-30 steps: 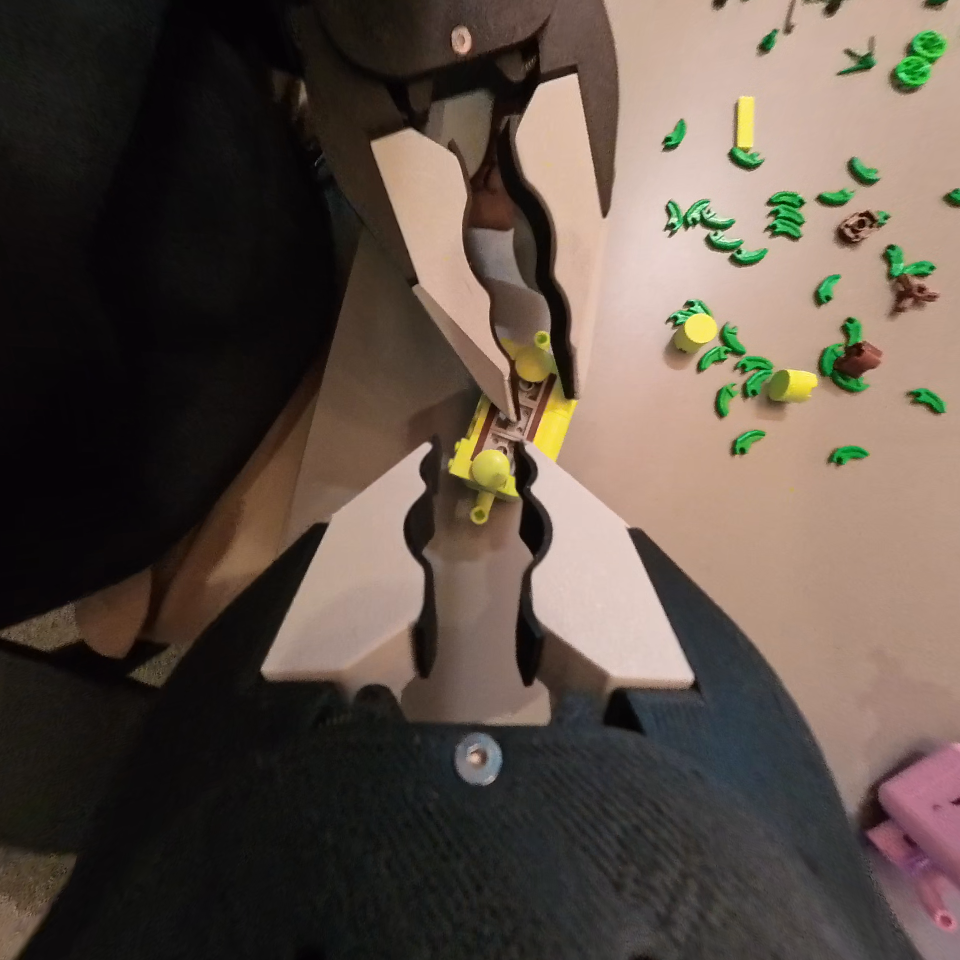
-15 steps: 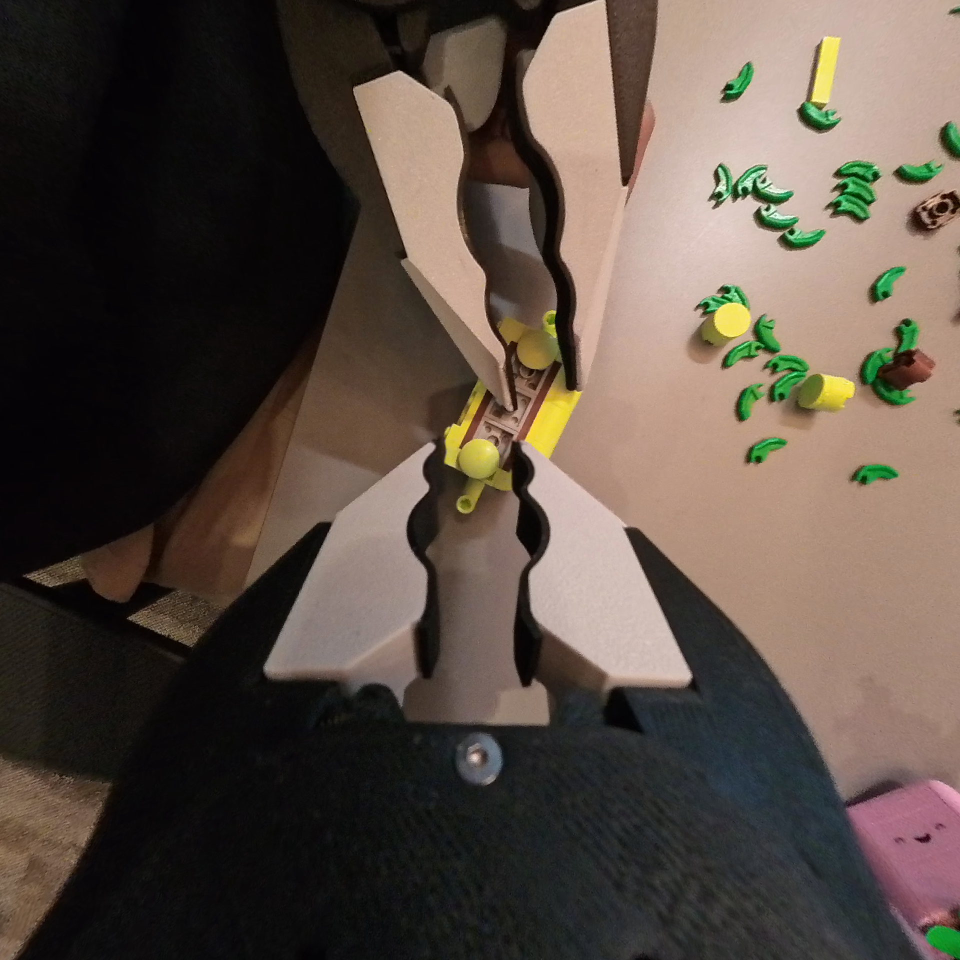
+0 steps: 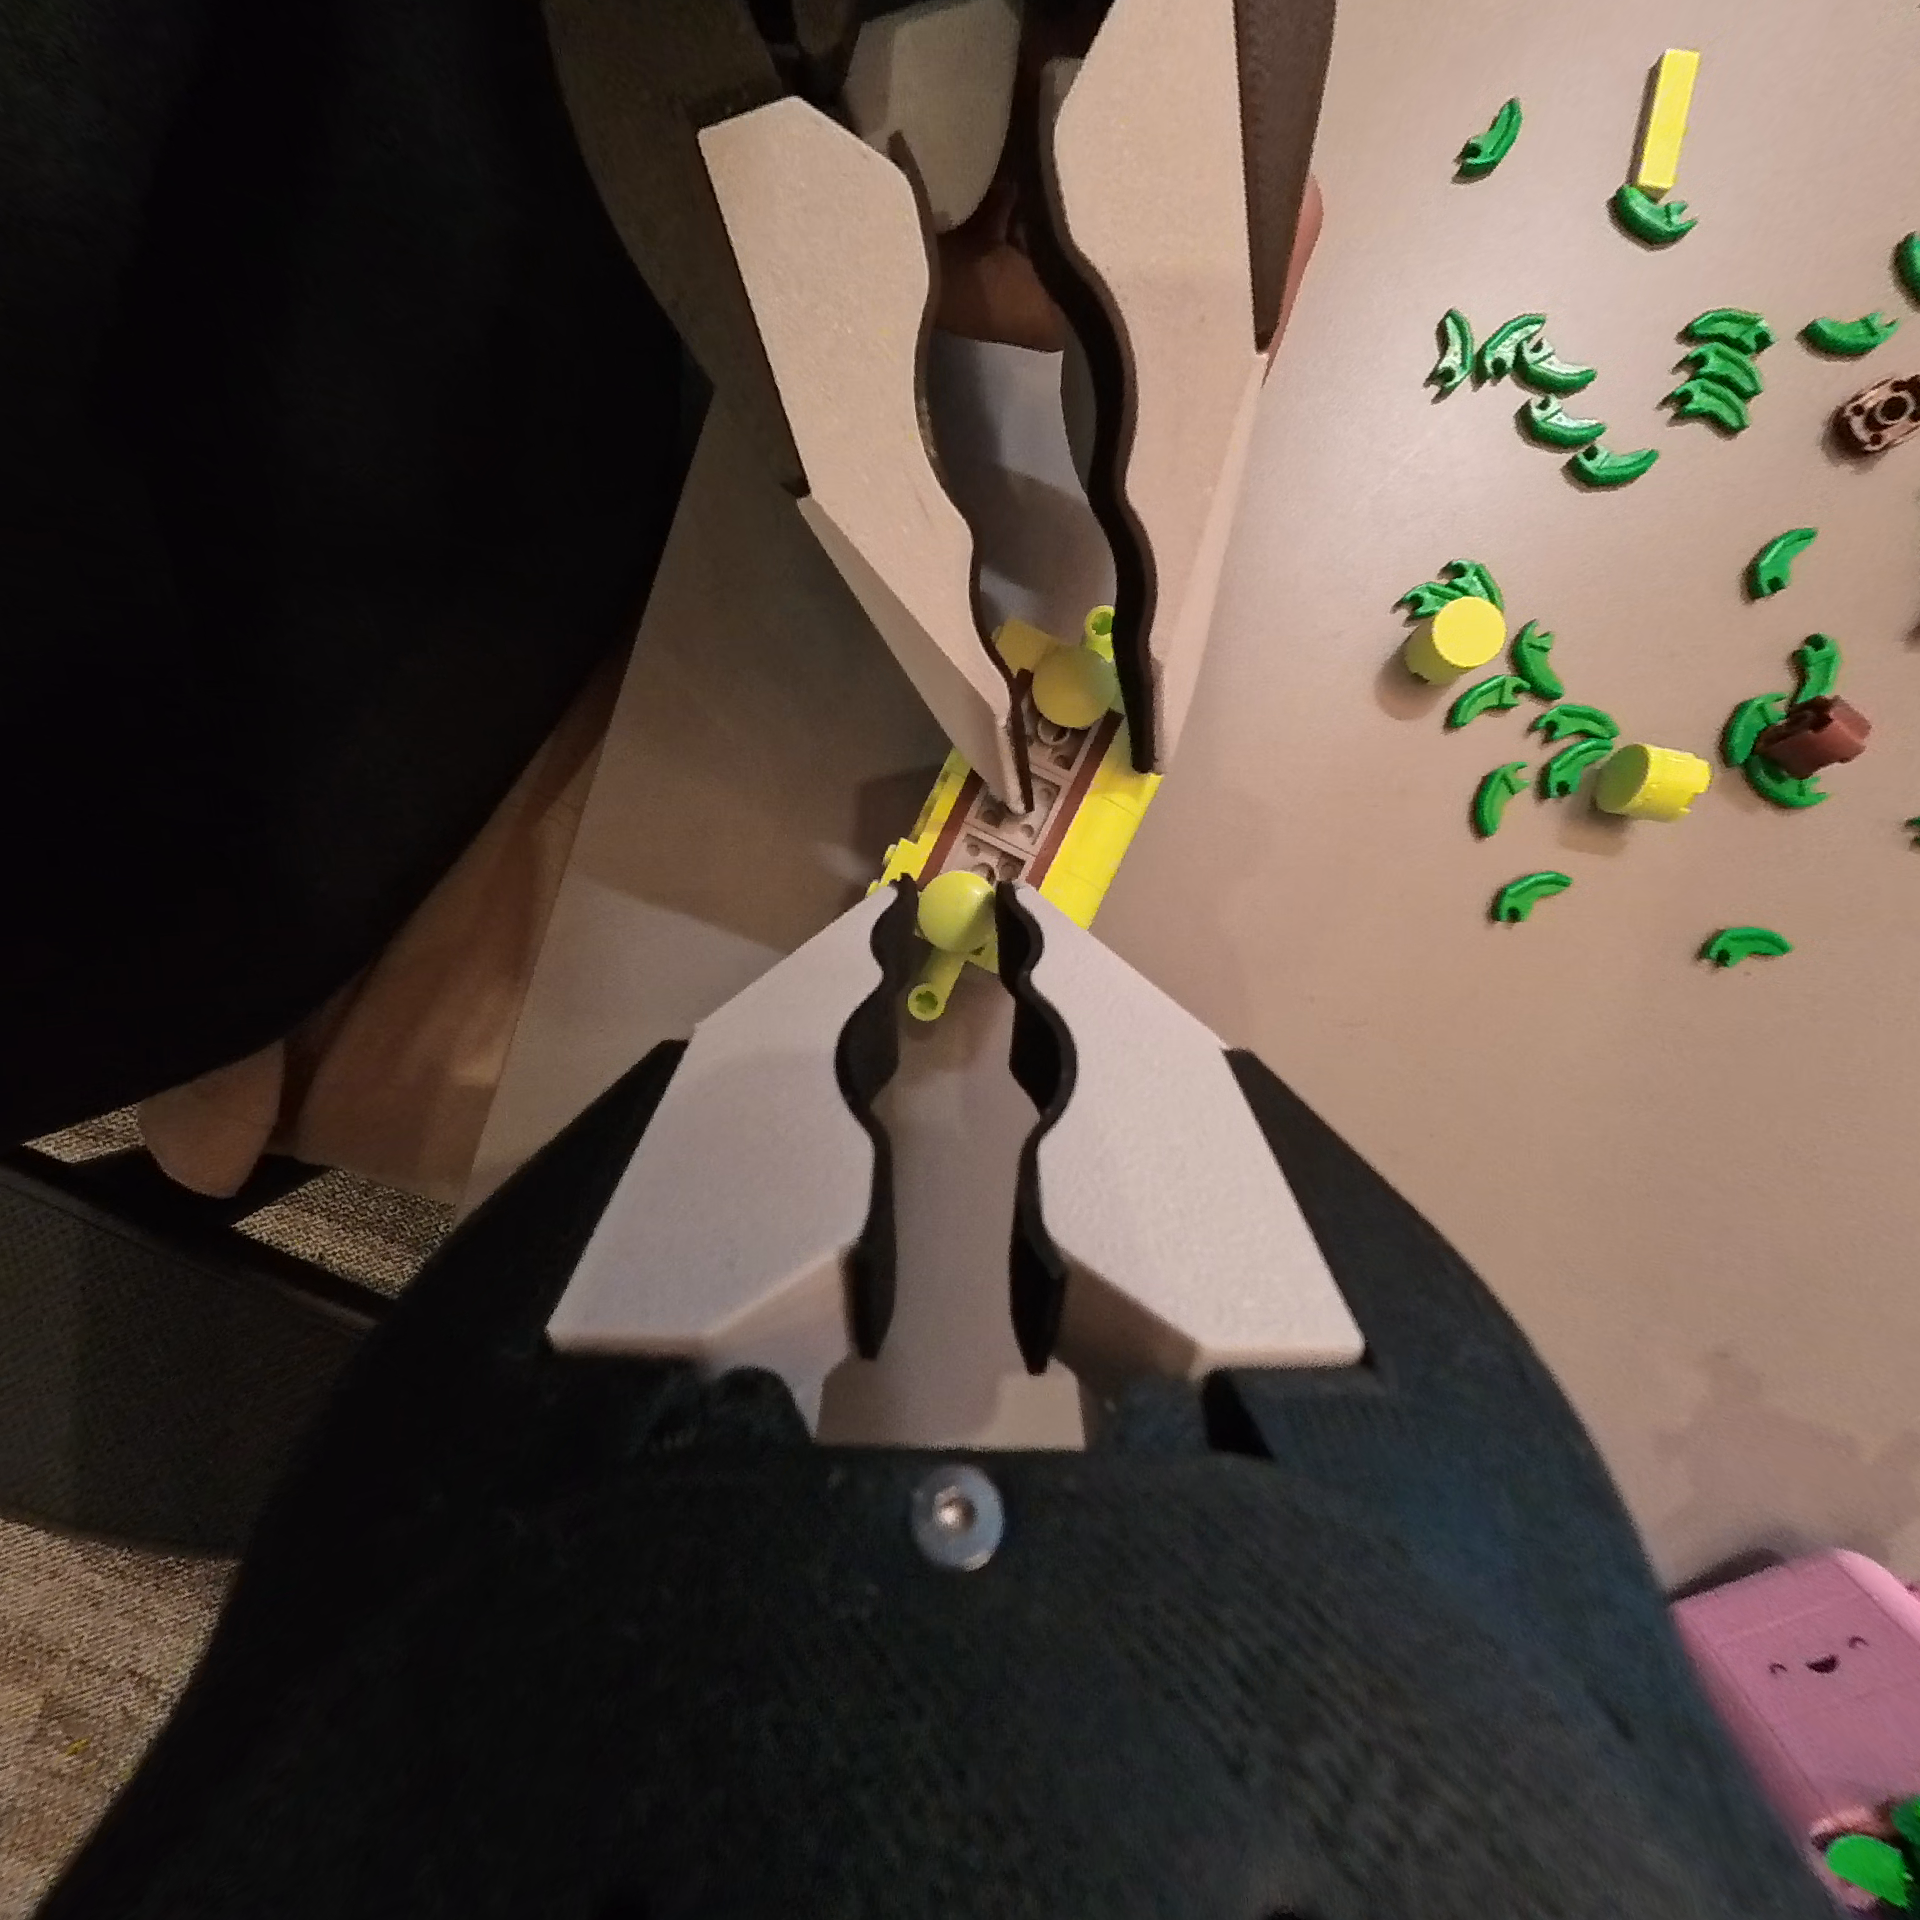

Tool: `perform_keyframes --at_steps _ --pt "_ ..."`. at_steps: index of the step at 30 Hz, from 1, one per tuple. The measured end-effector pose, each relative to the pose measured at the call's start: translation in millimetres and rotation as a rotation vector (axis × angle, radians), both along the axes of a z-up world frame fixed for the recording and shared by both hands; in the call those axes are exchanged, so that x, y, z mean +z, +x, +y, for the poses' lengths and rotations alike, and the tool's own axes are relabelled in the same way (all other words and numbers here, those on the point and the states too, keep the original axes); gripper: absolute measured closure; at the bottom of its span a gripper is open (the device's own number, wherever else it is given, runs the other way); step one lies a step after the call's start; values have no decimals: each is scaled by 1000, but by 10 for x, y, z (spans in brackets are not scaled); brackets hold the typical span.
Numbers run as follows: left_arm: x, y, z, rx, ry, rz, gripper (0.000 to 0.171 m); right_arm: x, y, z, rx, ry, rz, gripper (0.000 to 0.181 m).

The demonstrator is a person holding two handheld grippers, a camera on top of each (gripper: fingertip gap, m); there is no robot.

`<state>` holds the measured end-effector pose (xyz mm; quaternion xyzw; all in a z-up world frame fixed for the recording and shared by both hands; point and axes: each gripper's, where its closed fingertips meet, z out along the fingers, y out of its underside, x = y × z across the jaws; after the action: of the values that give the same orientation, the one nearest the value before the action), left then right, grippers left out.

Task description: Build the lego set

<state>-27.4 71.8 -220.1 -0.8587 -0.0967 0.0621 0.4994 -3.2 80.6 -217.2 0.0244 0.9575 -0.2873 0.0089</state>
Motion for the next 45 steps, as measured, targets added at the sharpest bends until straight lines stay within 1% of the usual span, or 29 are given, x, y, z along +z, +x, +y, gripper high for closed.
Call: perform_keyframes --at_steps 7,16,19,26,36,45 --pt "1 -1 -1 1 0 1 150 0 -17 14 -57 -1 -9 170" --pt "-1 -2 -3 5 -4 13 150 -3 -22 20 -259 25 -23 170" --pt "-2 1 -3 6 -5 16 150 -4 -16 18 -291 13 -8 170" --pt "-4 2 -2 5 -6 12 150 -3 -16 7 -288 -26 -29 170" --pt "-6 8 -1 3 -7 17 151 -12 -24 8 -242 34 -10 170" --pt "-7 8 -2 3 -8 17 151 -24 -37 8 -244 77 -3 170"
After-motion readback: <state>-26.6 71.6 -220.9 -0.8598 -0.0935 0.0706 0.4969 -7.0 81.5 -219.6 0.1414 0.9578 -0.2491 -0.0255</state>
